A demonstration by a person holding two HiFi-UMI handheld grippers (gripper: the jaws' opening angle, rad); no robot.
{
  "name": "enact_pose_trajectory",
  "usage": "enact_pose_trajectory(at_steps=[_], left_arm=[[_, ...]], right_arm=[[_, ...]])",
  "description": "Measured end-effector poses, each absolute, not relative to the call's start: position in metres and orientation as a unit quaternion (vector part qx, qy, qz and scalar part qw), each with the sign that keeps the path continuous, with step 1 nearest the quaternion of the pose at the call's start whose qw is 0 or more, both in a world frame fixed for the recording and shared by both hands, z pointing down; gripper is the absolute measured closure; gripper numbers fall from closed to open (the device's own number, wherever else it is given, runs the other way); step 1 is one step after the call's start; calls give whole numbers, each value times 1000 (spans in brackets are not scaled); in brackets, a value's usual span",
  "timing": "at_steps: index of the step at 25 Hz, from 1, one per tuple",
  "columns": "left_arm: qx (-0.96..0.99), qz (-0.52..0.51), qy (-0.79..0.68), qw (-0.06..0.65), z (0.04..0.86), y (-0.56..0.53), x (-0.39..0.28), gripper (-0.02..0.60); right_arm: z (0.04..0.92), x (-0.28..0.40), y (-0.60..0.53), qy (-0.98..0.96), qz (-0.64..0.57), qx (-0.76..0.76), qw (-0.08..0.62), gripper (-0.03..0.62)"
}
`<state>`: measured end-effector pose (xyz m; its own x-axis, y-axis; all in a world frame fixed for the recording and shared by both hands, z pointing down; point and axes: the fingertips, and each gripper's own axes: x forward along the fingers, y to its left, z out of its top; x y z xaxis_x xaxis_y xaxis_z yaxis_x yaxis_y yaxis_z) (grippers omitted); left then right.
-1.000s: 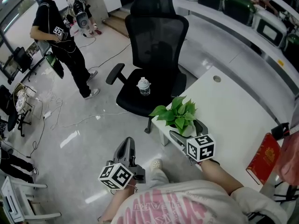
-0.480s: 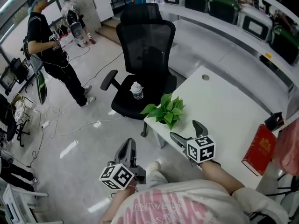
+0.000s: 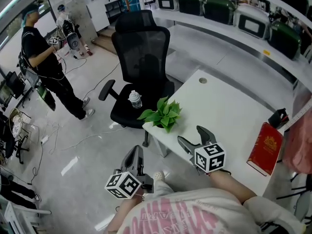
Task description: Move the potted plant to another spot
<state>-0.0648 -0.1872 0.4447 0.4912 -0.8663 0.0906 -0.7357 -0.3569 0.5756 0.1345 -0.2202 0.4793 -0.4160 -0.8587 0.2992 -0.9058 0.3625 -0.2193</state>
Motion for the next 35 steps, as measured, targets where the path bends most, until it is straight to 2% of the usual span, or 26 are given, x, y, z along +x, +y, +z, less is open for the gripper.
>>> enact_pose_trajectory(at_steps=[6,9,12,16,25,35], left_arm=[[824,-112,-479,282,442,-177,-52,557],[826,-112,-476,281,442,-173,-49,557],[826,-112,-476,281,442,-170,-47,557],[826,-113,-475,283,443,-165,-45,557],[827,-106,-477,277,446,-152,-42,557],[825,-96,-479,284,459,-140,-41,557]], right_arm=[[465,142,-205,-816,168,552,41,285],[465,144,-199,-812,174,555,34,372],[464,144,-194,-812,176,555,34,385],[463,143,-188,-814,174,553,36,461],[466,142,-179,-810,185,556,30,571],[488,141,-168,-805,178,560,84,580]])
